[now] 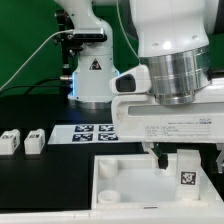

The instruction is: Assemble one leg

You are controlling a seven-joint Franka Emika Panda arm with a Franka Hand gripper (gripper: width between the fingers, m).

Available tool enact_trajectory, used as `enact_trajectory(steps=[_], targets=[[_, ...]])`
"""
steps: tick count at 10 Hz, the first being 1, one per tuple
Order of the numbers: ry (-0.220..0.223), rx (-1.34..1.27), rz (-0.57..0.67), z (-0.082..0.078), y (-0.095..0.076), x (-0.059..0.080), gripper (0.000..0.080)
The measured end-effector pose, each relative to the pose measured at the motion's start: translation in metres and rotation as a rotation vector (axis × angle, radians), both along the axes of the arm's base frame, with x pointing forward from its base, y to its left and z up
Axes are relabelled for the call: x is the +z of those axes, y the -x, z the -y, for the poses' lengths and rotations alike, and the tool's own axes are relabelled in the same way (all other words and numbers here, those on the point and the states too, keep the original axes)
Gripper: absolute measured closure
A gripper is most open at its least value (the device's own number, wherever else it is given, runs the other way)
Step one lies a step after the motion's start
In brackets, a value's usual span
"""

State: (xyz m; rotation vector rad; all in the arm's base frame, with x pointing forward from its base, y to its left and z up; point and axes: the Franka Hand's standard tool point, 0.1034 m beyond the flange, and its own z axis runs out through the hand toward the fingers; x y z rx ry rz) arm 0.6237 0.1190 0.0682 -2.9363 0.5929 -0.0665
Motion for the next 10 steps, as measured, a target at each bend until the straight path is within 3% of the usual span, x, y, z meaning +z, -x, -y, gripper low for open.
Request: enact_trajectory(steps=[1,2,3,4,5,6,10], targets=[[0.036,0.126,0.013,-0.0026,-0.0002,-0.0019,0.0151],[0.031,0.114,0.013,-0.0022,-0.0003,-0.0022,0.0151],[0.028,0.067,0.007,-0.0020,-0.0003,-0.0023,0.0297],[0.028,0.062,0.006,-0.0021,-0.0003,-0.0023,0.0297],[0.019,-0.022,-0.005,-0.0028,0.0000,-0.0025,0.0435],[0.007,-0.144,-0.020,-0.0020,0.0000,-0.0029,0.0502],[-0.031,-0.531,-0.070,-0.0032,-0.0041,-0.0026,0.0502]])
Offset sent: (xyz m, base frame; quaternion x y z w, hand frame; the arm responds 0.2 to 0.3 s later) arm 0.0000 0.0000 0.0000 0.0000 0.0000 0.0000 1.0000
